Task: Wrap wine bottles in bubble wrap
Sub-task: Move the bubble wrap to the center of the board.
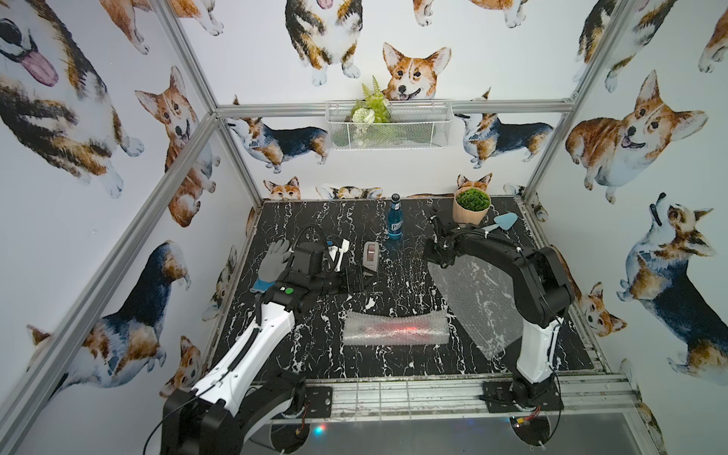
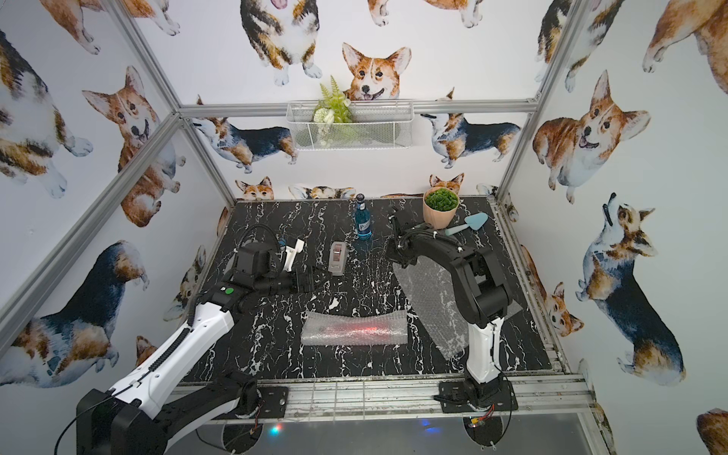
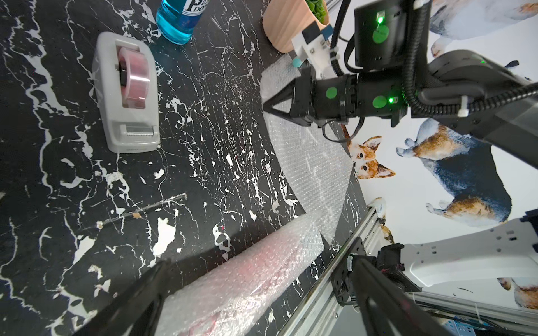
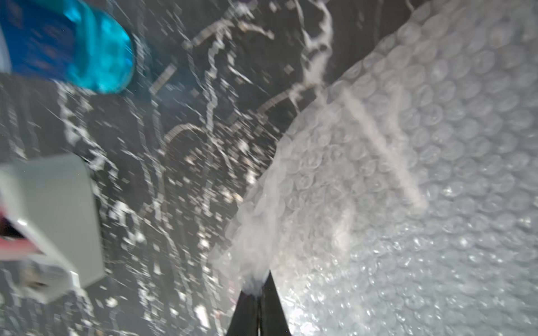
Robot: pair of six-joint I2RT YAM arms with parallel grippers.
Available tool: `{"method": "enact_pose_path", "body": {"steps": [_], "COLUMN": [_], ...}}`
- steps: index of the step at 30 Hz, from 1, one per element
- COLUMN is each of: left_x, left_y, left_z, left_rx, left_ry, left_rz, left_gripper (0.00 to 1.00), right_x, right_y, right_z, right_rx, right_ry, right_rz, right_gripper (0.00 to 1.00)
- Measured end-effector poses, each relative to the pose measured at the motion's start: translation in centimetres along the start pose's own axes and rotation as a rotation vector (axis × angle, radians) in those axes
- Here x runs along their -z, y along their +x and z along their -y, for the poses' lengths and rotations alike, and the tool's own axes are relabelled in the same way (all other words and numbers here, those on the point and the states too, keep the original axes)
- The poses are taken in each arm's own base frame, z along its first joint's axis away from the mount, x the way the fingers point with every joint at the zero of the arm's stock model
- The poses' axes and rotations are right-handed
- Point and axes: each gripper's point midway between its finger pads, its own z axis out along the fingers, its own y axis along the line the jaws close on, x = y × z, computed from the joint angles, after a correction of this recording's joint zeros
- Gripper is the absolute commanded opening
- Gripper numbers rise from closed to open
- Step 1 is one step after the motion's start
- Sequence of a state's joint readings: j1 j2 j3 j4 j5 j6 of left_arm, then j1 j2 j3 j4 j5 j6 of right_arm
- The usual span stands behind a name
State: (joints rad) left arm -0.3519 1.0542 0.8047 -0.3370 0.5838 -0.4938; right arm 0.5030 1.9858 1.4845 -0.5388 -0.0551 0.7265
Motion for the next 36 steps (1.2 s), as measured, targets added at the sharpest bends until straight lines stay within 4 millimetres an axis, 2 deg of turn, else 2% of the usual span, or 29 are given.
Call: {"method": "enact_pose_path", "body": {"steps": [7, 12, 18, 21, 30, 33, 35, 36], "left_x": [0.2, 0.4, 0.3, 0.3, 0.0, 0.0, 0.0, -0.1], "left_y": [0.2, 0.4, 0.9, 1.0, 1.2, 1.3, 1.4, 1.4], "left_z": [-0.1, 0.0, -0.2, -0.1, -0.2, -0.1, -0.1, -0.1], "left_rx": [0.006, 0.009, 0.016, 0.018, 0.036, 0.038, 0.04, 0.04], "left_ry": [0.008, 0.012, 0.015, 0.021, 0.028, 0.034, 0.037, 0.037], "left_rz": [-0.001, -0.006, -0.017, -0.022, -0.04, -0.044, -0.047, -0.048], "left_gripper": [1.0, 1.0, 1.0, 1.0, 1.0, 1.0, 1.0, 1.0], "right_x": [-2.5, -3.0, -3.1, -3.1, -3.5, -3.4, -3.4, -3.5], "right_y": [-2.1, -5.8, -9.1, -10.6, -12.1, -12.5, -12.2, -12.1], "right_z": [-3.2, -4.0, -3.2, -4.3, -7.7, -8.6, -9.0, -8.9], "right_rx": [-0.22, -0.337, -0.471, -0.515, -0.599, -0.607, -0.602, -0.603], "right_ry": [-0.038, -0.045, -0.045, -0.076, -0.134, -0.152, -0.151, -0.147], "right_rz": [0.034, 0.147, 0.258, 0.3, 0.354, 0.363, 0.359, 0.357], "right_gripper": [0.0, 0.0, 0.0, 0.0, 0.0, 0.08, 0.25, 0.31]}}
